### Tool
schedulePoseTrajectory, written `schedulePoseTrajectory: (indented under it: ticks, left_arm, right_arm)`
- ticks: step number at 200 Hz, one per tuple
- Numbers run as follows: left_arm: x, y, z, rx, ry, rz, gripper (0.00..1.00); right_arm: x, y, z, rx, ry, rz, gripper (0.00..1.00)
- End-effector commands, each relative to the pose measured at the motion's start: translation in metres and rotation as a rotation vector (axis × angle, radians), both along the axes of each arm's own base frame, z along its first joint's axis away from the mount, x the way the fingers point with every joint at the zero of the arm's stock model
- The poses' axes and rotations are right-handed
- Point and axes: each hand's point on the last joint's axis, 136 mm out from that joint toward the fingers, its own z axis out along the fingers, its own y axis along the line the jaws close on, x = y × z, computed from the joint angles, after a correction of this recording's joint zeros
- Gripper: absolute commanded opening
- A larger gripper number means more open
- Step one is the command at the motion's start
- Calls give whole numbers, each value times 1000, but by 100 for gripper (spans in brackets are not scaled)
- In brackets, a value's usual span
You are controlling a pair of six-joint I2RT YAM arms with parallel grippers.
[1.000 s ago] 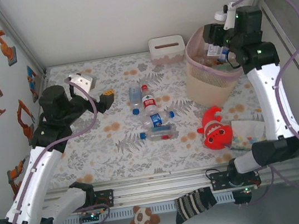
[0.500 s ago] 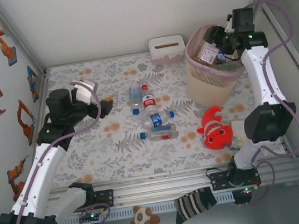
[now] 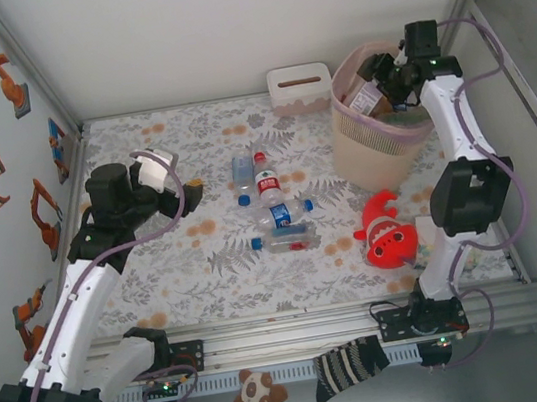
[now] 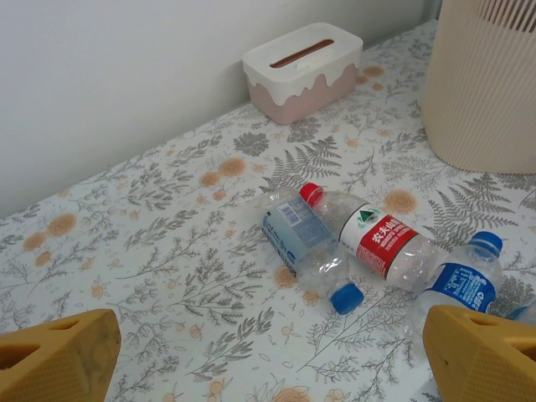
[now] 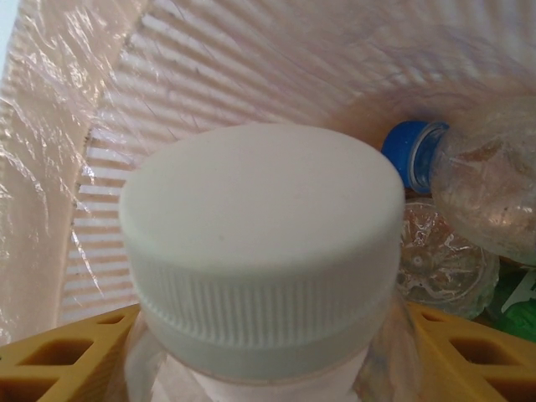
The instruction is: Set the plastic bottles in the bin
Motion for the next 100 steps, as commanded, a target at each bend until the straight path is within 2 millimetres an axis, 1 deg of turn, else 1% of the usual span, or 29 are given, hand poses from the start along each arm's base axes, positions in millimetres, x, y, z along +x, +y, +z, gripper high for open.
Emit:
schedulePoseTrajectory:
  ticks: [1,25,38,64,84,100]
  left_arm:
    - [-2,1,2,9,-18,-12,92]
    - [-2,0,2,7,-14,-15,93]
    - [-2,0,1,7,-14,-14,92]
    - [-3,0,2,5,-13,-16,92]
    - [-3,0,2,5,-13,-16,93]
    - [-2,0,2,5,-16,-14,93]
  right_arm:
    - [4,-4,2,0,9,-10,58]
    - [0,-9,16,-36,-16,-21,72]
    - [-4,-14,29,-70,-36,-33,76]
    - [-14,-25,54,-145,-79,-60,81]
    - [-22,-32,71,-192,-105,-80,82]
    - [-28,-34,83,-214,-128,-82,82]
